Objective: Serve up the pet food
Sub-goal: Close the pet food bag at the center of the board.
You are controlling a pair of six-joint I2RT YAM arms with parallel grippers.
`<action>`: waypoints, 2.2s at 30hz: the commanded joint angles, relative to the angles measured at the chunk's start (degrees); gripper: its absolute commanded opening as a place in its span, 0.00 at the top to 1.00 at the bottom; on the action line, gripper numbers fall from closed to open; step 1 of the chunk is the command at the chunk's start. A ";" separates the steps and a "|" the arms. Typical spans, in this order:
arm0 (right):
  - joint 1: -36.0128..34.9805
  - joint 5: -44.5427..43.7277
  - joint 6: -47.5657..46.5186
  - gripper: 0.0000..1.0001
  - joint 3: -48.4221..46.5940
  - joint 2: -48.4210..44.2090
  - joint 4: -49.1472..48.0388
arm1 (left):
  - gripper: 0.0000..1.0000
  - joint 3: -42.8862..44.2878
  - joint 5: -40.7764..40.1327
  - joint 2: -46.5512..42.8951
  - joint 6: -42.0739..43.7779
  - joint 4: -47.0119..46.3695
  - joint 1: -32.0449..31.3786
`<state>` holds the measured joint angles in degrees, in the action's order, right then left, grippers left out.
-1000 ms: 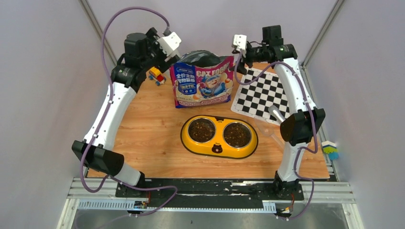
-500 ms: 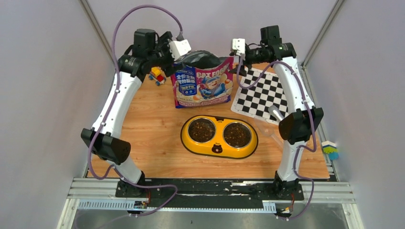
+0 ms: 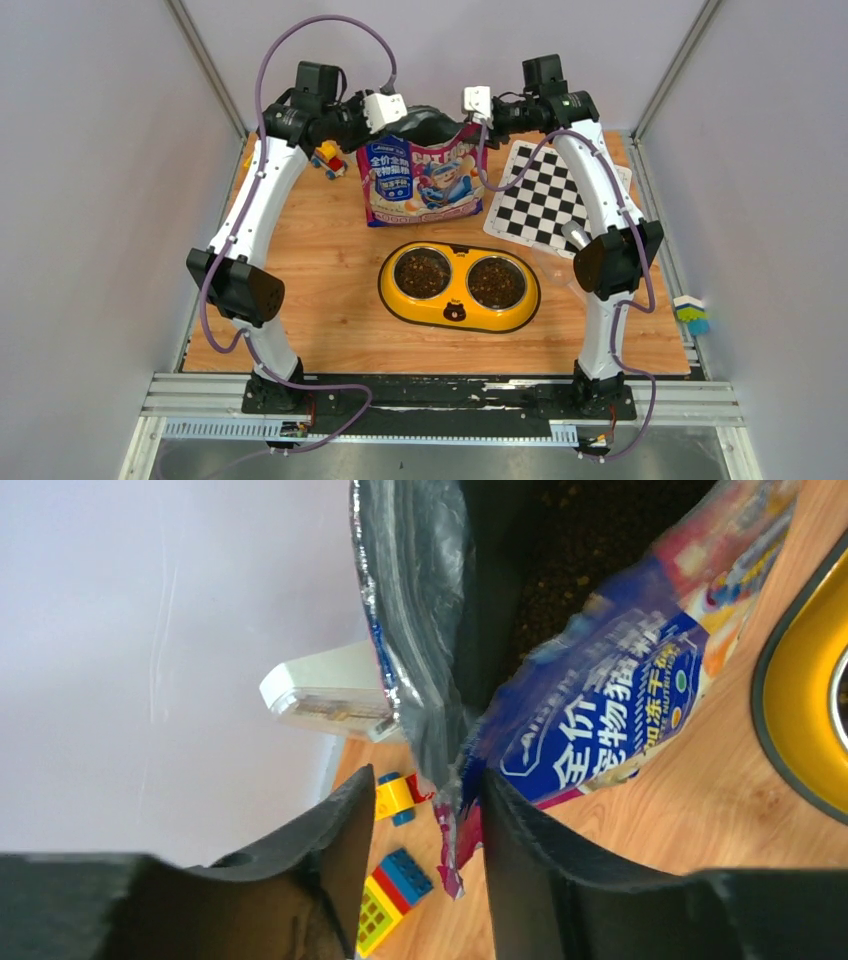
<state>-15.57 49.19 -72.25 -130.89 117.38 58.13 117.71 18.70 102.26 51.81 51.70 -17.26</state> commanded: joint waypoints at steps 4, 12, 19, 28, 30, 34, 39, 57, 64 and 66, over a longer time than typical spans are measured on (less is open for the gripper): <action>0.41 -6.24 1.23 0.78 -1.17 0.68 -2.54 | 0.73 1.20 0.00 -0.68 3.90 4.17 -0.15; 2.03 -13.02 5.98 1.00 -0.22 -1.72 -8.26 | 1.00 -0.68 -9.37 -1.28 2.70 -0.40 -0.07; 2.62 -11.59 13.37 1.00 9.17 -10.11 -22.07 | 1.00 -5.66 -12.77 -8.95 -6.60 -18.35 1.07; 1.62 -10.42 23.36 1.00 11.76 -12.65 -29.52 | 1.00 -8.30 -14.69 -10.51 -12.87 -22.67 0.75; 1.12 -11.38 20.64 1.00 15.85 -13.84 -29.40 | 1.00 -12.19 -16.62 -11.28 -12.45 -24.54 0.76; 1.03 -13.24 19.22 1.00 18.05 -14.15 -29.45 | 1.00 -16.53 -23.51 -12.96 -11.61 -32.95 0.69; 0.94 -15.99 22.12 1.00 14.59 -13.85 -30.99 | 1.00 -12.76 -27.91 -13.35 -12.30 -34.36 0.01; 1.22 -11.34 15.34 0.15 15.67 -14.02 -22.62 | 0.22 -5.51 -17.49 -14.57 -10.22 -22.53 -2.78; 3.17 -3.38 13.45 0.18 14.77 -12.32 -17.92 | 0.06 4.23 0.03 -8.79 -7.75 -8.37 -5.98; 3.05 -1.51 13.32 0.19 14.75 -11.85 -17.46 | 0.04 5.55 1.75 -6.28 -7.28 -7.52 -8.38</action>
<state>-12.88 41.23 -56.99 -113.80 105.01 37.82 121.16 11.79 91.66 42.37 37.63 -22.04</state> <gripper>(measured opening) 0.827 0.946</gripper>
